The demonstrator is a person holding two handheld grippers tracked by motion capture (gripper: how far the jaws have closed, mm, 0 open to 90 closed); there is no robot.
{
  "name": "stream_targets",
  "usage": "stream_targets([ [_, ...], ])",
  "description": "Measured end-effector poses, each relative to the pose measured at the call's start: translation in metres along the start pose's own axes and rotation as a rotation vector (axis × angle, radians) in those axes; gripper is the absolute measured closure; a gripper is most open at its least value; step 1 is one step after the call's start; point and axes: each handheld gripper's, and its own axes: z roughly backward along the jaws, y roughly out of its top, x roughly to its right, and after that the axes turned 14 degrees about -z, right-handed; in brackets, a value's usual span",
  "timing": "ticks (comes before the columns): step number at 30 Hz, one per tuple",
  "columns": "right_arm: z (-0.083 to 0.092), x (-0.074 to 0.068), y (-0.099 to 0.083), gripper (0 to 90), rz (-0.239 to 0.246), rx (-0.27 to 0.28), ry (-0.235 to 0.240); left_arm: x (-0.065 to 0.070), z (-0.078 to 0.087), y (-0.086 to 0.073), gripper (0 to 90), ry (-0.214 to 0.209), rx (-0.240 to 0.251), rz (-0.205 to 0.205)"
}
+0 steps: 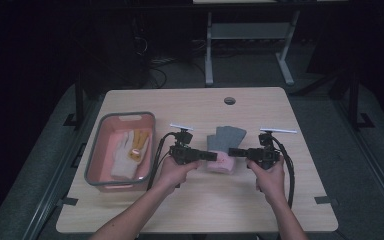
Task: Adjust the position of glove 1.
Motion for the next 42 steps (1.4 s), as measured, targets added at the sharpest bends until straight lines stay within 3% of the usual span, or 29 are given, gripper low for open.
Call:
stream_targets([
  [42,-0.045,-0.068,0.016,75.9,0.094,-0.084,0.029,-0.017,0.076,-0.001,64.9,0.061,0.071,0.008],
])
